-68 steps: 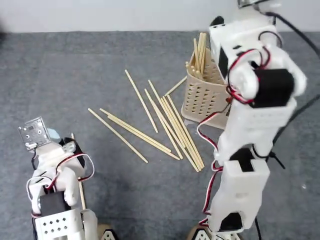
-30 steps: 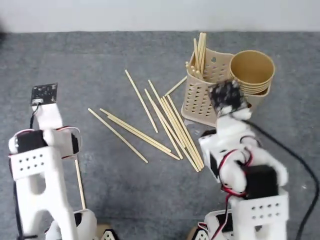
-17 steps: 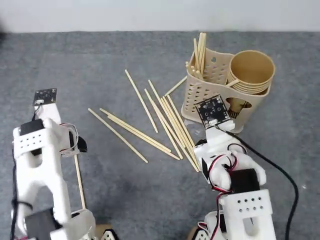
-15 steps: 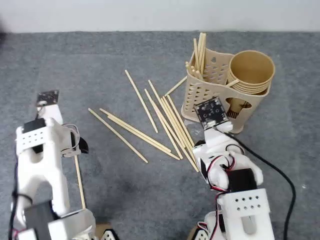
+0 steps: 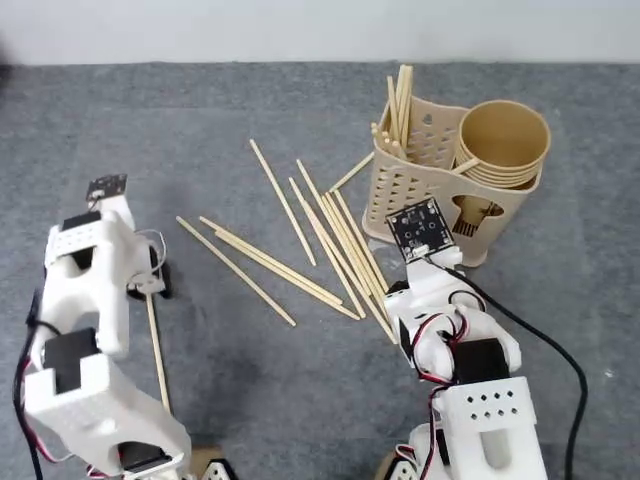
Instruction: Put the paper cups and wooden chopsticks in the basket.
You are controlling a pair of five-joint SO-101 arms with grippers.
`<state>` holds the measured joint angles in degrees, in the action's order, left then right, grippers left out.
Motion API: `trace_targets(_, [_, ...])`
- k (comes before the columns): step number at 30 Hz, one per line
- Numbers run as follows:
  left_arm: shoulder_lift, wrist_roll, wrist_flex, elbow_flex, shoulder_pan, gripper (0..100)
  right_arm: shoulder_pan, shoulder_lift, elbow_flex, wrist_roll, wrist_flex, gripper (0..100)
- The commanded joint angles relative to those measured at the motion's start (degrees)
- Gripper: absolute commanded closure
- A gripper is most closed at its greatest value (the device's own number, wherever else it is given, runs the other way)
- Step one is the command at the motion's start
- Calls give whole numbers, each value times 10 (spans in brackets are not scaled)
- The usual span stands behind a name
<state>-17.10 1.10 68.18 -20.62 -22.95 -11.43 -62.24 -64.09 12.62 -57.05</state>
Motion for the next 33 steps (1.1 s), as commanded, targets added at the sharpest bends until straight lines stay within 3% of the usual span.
trace_targets(1, [-61,8,32,44,-10,987,-4,-18,4,6,8,983])
trace_targets(5, [-91,8,57,85,-6,988,-3,-18,4,6,8,983])
trace_targets(10, [-76,11,93,115,50,989,-3,-18,4,6,8,983])
trace_targets(22, [75,137,207,311,165,989,-4,-18,-4,6,9,983])
trace_targets(29, [120,187,209,471,223,989,-4,-18,-5,6,8,983])
trace_targets(33, [123,263,208,610,255,989,-4,-18,-5,7,7,983])
